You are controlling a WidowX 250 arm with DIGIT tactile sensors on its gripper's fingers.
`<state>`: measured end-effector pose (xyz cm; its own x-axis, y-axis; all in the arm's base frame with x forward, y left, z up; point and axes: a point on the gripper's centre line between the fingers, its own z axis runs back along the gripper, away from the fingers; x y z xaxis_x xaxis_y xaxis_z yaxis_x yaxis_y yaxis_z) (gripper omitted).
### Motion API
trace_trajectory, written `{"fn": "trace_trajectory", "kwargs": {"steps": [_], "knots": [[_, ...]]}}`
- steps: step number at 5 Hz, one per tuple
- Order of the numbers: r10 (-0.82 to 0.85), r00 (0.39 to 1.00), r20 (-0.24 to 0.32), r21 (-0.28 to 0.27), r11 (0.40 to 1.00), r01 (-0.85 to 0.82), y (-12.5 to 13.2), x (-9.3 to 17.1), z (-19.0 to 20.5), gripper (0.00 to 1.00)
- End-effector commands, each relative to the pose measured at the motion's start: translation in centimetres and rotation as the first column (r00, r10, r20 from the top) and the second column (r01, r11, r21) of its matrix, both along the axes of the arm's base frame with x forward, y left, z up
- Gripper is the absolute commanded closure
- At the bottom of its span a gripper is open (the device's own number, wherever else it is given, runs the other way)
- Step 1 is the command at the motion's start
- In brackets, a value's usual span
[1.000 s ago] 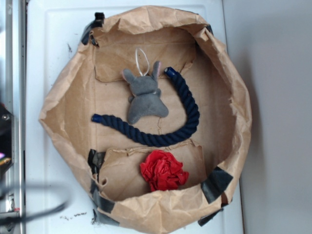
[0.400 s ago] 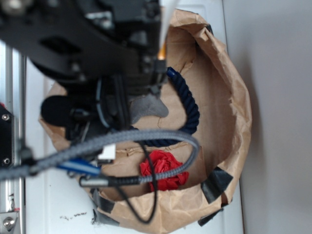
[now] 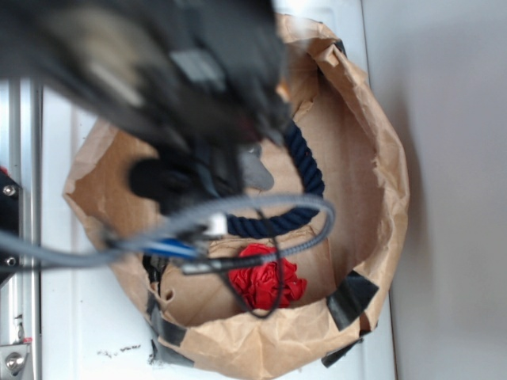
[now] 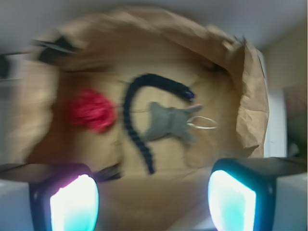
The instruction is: Grab the blue rope.
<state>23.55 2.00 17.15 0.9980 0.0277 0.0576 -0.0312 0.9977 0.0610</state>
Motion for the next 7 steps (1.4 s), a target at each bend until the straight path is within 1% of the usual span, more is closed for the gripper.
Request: {"fn": "trace_trajectory", "kwargs": {"steps": [1,2,3,4,5,7], "knots": [[-0.013,0.997,-0.074,0.059,0.998,0.018,0.9,2.2,-9.0,0.0],[-0.059,0.993,-0.102,0.034,0.997,0.063,0.3,1.4,-13.2,0.0],[-0.106,0.985,-0.137,-0.083,0.992,0.095,0.2,0.6,-15.8,0.0],[-0.104,0.987,-0.124,-0.088,0.992,0.094,-0.1,0.4,-17.1,0.44],[-0.098,0.991,-0.095,-0.078,0.993,0.09,0.2,1.0,-16.9,1.0],[-0.078,0.995,-0.062,-0.087,0.994,0.072,-0.2,0.9,-17.1,1.0]]}}
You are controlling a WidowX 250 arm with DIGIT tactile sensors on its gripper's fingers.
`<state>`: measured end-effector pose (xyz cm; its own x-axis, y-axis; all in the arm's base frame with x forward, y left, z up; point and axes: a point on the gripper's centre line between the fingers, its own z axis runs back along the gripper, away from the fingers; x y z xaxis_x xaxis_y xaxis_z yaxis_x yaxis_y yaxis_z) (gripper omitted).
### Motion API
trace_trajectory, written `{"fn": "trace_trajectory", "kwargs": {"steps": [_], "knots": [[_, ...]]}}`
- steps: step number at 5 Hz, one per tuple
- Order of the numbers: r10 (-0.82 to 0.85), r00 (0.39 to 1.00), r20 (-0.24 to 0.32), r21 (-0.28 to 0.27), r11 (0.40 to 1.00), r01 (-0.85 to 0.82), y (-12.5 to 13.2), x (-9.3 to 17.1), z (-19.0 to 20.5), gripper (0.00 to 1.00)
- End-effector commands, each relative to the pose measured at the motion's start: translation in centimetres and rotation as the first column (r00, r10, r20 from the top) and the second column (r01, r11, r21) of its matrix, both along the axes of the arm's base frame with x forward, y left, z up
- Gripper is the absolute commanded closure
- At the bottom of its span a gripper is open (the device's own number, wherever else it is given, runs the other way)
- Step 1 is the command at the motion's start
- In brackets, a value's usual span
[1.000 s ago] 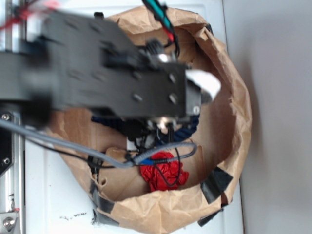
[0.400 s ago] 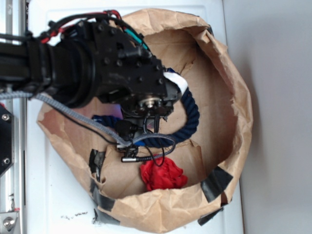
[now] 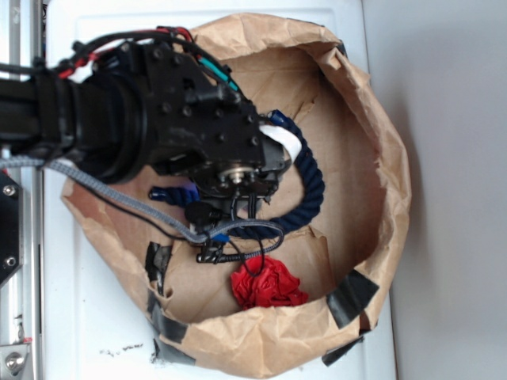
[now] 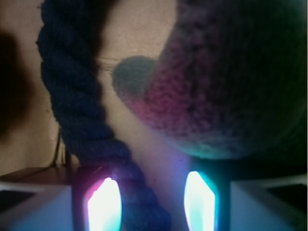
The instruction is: Grab the blue rope.
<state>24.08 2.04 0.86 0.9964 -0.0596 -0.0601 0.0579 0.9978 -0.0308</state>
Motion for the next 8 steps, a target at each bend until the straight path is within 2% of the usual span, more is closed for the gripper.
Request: {"fn": "trace_trajectory", "kwargs": {"steps": [1,2,3,4,5,6,7,8], "knots": [[0.01,0.998,0.059,-0.002,1.0,-0.01,-0.3,0.4,-0.6,1.0],[0.014,0.998,0.063,-0.037,0.999,-0.012,0.0,0.4,0.0,0.0],[0.028,0.994,0.105,-0.018,1.0,-0.026,-0.2,0.6,1.0,0.0],[0.027,0.992,0.124,-0.016,1.0,-0.025,0.7,-1.8,6.0,0.0],[0.018,0.992,0.124,-0.024,1.0,-0.016,0.4,-1.0,7.6,0.0],[0.015,0.995,0.102,-0.005,1.0,-0.014,0.2,-0.1,8.8,0.0],[0.004,0.997,0.078,-0.018,1.0,-0.003,0.5,0.6,8.1,0.0],[-0.018,0.998,0.052,0.0,1.0,0.018,0.4,0.6,5.9,0.0]]}}
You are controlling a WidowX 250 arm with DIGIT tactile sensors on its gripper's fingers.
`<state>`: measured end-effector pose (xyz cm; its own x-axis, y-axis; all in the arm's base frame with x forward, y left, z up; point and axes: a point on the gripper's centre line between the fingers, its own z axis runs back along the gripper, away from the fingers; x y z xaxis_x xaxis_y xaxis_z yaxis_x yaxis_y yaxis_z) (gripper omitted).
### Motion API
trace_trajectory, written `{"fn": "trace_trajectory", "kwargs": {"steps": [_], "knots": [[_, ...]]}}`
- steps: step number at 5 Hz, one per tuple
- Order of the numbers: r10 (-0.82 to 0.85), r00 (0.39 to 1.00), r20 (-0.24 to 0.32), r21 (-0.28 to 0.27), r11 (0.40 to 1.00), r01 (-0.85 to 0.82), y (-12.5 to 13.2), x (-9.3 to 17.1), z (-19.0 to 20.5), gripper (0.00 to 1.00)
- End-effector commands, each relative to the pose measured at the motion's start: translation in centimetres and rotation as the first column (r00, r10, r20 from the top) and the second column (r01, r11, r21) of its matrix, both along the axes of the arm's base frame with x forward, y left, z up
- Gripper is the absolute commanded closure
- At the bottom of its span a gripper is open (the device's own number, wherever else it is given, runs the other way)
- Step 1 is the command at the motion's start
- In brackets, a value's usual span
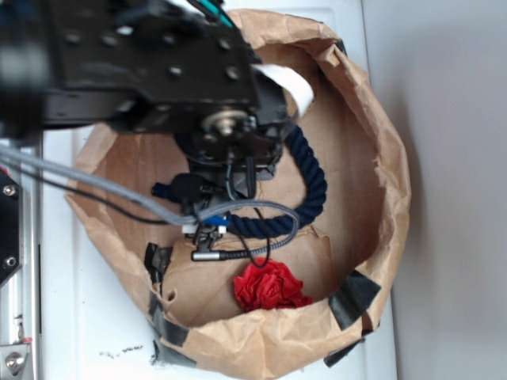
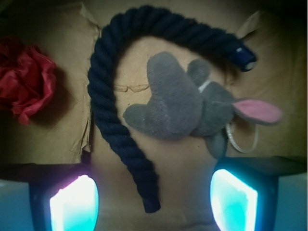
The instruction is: Grab the blue rope.
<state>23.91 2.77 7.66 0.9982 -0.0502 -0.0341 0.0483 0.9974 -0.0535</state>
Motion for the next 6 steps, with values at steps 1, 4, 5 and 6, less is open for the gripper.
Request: {"fn": "trace_trajectory", "kwargs": {"steps": [1,4,5,6], "knots": [[-0.065,0.998,0.002,0.002,0.998,0.065,-1.0,-0.2,-2.4,0.0],[-0.071,0.997,0.015,0.066,0.995,0.07,-1.7,0.6,-6.8,0.0],[-0.066,0.997,0.038,0.075,0.995,0.063,-1.5,0.9,-6.6,1.0],[-0.059,0.996,0.068,0.082,0.995,0.053,-1.2,1.5,-6.7,1.0]]}}
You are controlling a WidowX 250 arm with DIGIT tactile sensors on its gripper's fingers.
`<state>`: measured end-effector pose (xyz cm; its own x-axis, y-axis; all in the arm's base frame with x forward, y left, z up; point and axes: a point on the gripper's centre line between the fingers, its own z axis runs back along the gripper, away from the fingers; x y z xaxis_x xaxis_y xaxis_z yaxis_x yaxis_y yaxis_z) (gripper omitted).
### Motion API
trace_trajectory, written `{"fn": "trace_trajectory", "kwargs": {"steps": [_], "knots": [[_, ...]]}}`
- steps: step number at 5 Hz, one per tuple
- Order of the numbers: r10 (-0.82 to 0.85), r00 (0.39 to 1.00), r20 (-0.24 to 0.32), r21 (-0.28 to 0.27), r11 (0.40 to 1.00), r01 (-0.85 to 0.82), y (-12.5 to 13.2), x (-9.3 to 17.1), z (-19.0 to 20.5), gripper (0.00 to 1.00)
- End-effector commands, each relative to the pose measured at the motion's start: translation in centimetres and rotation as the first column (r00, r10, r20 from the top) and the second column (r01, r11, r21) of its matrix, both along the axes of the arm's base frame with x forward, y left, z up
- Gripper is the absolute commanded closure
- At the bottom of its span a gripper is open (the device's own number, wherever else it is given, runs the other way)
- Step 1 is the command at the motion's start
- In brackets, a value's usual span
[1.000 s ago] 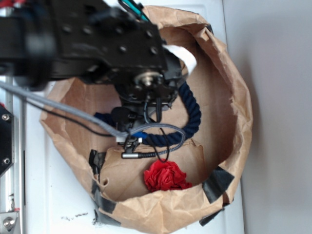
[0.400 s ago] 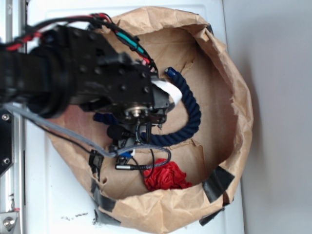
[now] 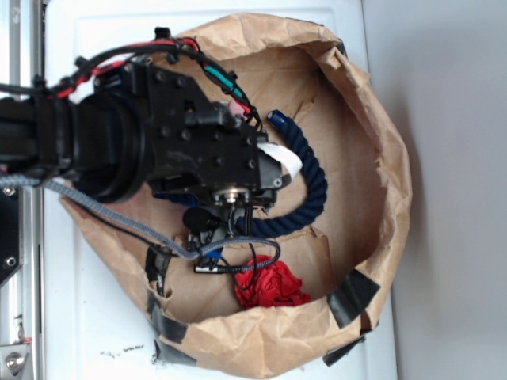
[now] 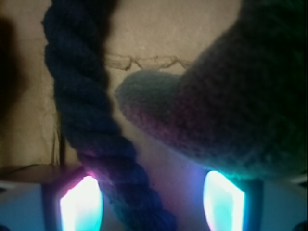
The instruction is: Grab the blue rope.
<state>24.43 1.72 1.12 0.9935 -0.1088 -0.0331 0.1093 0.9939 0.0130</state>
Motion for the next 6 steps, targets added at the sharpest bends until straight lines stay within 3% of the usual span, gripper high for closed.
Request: {"fn": "trace_trajectory", "kwargs": {"steps": [1,4,5,6], "knots": [[0.013,0.997,0.074,0.013,1.0,-0.014,-0.4,0.8,-0.1,1.0],[0.03,0.993,0.111,-0.004,1.0,-0.03,-0.5,0.5,0.6,1.0],[0.087,0.98,0.179,-0.088,0.994,-0.072,0.4,-4.1,5.6,1.0],[0.22,0.954,0.205,-0.096,0.974,-0.204,1.7,-4.3,10.2,1.0]]}}
